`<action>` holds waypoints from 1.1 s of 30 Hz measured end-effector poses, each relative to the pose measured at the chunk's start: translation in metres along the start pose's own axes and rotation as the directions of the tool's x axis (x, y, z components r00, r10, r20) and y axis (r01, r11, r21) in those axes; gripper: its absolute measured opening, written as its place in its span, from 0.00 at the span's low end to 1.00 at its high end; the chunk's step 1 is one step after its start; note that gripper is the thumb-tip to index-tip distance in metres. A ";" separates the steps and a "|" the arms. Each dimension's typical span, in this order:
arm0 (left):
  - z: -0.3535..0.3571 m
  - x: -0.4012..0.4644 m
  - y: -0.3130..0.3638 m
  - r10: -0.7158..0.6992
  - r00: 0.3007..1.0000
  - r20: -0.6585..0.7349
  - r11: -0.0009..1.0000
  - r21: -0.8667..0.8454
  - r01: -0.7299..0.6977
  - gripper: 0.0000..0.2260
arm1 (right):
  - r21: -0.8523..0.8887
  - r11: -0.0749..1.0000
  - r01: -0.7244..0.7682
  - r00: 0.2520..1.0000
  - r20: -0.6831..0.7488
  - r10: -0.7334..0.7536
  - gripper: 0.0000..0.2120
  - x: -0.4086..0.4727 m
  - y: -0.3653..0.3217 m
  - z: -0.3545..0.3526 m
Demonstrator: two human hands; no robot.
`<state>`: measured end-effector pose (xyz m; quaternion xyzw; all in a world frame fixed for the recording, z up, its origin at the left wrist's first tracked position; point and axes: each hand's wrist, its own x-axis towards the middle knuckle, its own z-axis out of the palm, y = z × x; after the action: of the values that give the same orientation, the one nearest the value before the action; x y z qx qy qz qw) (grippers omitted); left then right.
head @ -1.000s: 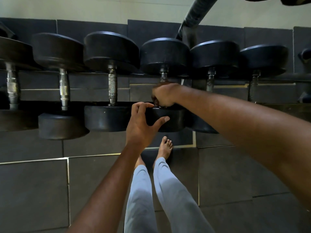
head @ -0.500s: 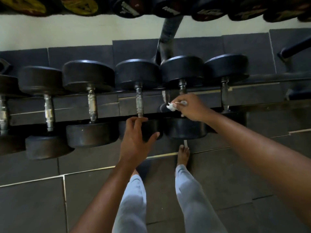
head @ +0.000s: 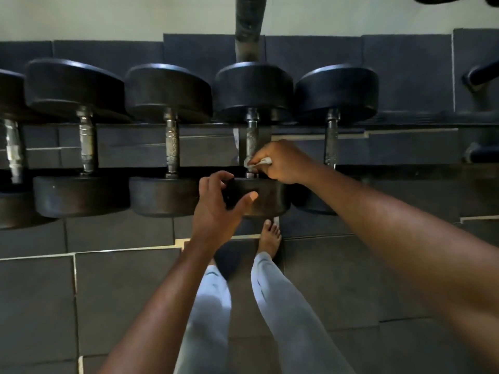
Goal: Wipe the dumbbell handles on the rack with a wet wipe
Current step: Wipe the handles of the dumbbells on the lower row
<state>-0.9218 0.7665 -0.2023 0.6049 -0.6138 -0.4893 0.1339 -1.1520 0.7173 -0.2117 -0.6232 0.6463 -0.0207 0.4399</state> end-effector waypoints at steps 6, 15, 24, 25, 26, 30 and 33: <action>0.003 -0.002 -0.004 -0.022 1.000 -0.012 1.000 -0.010 0.022 0.28 | -0.365 0.920 0.142 0.990 0.076 -0.123 0.12 0.020 -0.016 0.000; 0.000 -0.001 -0.007 -0.025 0.999 0.020 0.998 -0.062 0.026 0.29 | -0.613 0.781 0.123 0.966 0.253 0.046 0.03 0.058 -0.055 0.008; -0.003 0.001 -0.005 -0.023 0.999 0.040 0.997 -0.068 0.025 0.28 | -0.177 0.984 -0.027 0.998 0.058 0.038 0.05 0.014 -0.008 0.000; -0.003 0.001 -0.005 -0.024 0.999 0.038 0.997 -0.072 0.027 0.28 | -0.072 0.992 -0.106 0.992 0.059 0.110 0.05 0.013 0.001 0.002; -0.003 0.001 -0.005 -0.023 0.999 0.037 0.997 -0.075 0.025 0.28 | 0.010 0.985 -0.170 0.984 0.062 0.169 0.05 0.013 0.009 0.005; -0.004 0.002 -0.006 -0.018 0.999 0.033 0.995 -0.094 0.021 0.28 | 0.208 0.927 -0.313 0.950 0.088 0.301 0.06 0.016 0.027 0.016; -0.003 0.002 -0.007 -0.010 1.000 0.017 0.993 -0.113 0.012 0.28 | 0.309 0.860 -0.406 0.914 0.142 0.380 0.11 0.022 0.033 0.020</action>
<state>-0.9159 0.7650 -0.2072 0.5956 -0.5827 -0.5292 0.1602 -1.1629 0.7174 -0.2549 -0.3953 0.7295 -0.0155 0.5579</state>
